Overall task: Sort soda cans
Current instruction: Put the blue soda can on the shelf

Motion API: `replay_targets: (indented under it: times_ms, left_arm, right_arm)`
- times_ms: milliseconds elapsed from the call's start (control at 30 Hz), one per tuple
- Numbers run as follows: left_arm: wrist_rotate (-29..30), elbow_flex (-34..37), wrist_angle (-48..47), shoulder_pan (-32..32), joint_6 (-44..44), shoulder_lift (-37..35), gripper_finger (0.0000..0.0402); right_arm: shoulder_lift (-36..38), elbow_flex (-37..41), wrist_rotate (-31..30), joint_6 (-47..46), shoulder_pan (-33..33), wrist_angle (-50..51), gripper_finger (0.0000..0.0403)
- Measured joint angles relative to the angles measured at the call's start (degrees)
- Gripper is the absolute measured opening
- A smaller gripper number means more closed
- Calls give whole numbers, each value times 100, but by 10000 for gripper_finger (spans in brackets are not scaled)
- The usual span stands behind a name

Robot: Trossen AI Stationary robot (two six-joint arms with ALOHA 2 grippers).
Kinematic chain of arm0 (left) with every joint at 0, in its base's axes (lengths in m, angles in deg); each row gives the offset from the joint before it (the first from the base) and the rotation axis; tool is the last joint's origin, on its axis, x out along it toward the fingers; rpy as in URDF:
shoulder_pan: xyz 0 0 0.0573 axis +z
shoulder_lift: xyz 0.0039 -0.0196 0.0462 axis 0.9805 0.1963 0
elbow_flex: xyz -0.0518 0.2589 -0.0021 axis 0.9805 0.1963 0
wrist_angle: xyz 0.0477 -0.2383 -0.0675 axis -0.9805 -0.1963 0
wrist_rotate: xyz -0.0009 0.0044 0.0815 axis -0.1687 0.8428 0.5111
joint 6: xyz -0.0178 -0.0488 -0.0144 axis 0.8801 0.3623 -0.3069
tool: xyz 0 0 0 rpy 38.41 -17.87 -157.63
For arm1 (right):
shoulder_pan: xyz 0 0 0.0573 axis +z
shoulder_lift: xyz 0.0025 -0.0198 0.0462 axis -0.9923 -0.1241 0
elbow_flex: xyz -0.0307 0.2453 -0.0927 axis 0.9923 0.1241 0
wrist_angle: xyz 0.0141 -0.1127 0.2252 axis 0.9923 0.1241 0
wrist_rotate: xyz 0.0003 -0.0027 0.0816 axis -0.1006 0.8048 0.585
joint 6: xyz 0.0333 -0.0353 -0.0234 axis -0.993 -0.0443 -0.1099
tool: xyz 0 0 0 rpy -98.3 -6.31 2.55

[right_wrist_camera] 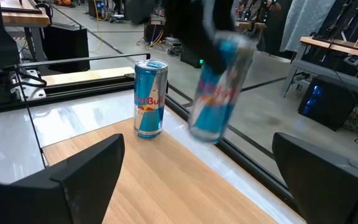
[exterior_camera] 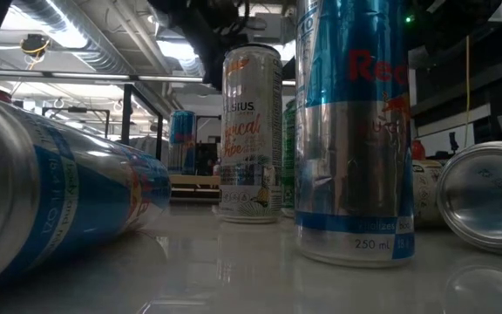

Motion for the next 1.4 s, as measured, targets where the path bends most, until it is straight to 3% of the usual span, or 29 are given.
replay_targets:
  times_ms: [367, 833, 1133, 1400]
  left_arm:
    - [19, 905, 411, 3, -20, 2, 220]
    - [76, 953, 345, 23, -20, 2, 221]
    - [240, 951, 170, -1, -17, -11, 256]
    - [276, 951, 159, -8, -24, -11, 258]
  right_arm:
    - [-2, 0, -1, 0, -4, 11, 399]
    - [-2, 4, -2, 0, -4, 35, 399]
    - [-4, 4, -2, 0, -4, 34, 399]
    - [-4, 4, -2, 0, -4, 33, 399]
